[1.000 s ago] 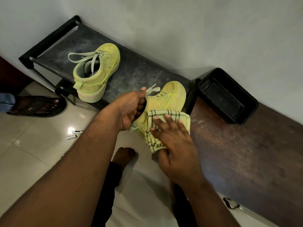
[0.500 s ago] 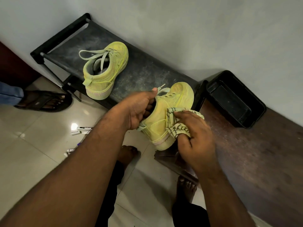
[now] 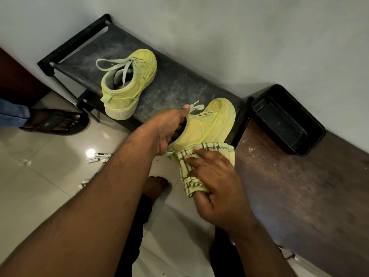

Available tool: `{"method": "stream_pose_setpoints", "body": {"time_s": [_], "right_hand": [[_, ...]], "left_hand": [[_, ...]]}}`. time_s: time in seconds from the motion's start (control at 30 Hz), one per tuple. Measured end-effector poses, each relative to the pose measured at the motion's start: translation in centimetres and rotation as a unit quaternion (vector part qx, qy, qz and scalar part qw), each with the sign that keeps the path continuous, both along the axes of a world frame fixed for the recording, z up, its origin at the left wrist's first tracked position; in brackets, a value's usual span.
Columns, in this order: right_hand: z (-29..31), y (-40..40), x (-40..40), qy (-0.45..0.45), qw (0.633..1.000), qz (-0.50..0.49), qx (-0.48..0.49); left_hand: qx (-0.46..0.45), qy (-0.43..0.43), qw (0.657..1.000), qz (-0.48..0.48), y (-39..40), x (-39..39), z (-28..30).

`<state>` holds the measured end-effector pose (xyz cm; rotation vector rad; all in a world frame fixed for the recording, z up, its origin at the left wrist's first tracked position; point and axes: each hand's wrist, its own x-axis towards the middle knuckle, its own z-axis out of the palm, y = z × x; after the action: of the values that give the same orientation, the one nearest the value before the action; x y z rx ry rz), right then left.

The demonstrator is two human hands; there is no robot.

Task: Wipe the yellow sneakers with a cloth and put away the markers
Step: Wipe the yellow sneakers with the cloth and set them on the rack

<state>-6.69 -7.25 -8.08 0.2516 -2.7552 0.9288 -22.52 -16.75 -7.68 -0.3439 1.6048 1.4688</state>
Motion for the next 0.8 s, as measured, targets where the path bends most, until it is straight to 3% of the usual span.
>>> {"method": "stream_pose_setpoints", "body": {"time_s": [0.07,0.17,0.37,0.47,0.53,0.7,0.8], "right_hand": [[-0.3,0.6,-0.2,0.005,1.000,-0.027,0.006],[-0.7,2.1,-0.5,0.007,0.988,-0.150,-0.016],[-1.2,-2.0,0.6,0.011,0.998,-0.040,0.049],[-1.5,-1.1,-0.3,-0.002,0.988,-0.120,0.097],[-1.3,-0.6,-0.6,-0.018,0.984,-0.158,0.079],[-1.2,-2.1,0.4,0.013,0.996,-0.076,0.054],[-1.3,-1.2,-0.5,-0.012,0.989,-0.148,0.015]], "left_hand": [[0.010,-0.006,1.000,-0.010,0.1,0.1,0.1],[0.022,-0.009,0.999,-0.025,0.2,0.1,0.0],[0.017,-0.013,0.999,-0.039,0.2,-0.3,-0.8],[0.024,-0.010,0.998,-0.051,0.3,-0.2,-0.6],[0.036,-0.018,0.998,-0.052,0.2,-0.2,-0.5],[0.024,-0.017,0.999,-0.036,0.1,-0.2,-0.6],[0.035,-0.018,0.998,-0.051,0.5,-0.1,-0.6]]}}
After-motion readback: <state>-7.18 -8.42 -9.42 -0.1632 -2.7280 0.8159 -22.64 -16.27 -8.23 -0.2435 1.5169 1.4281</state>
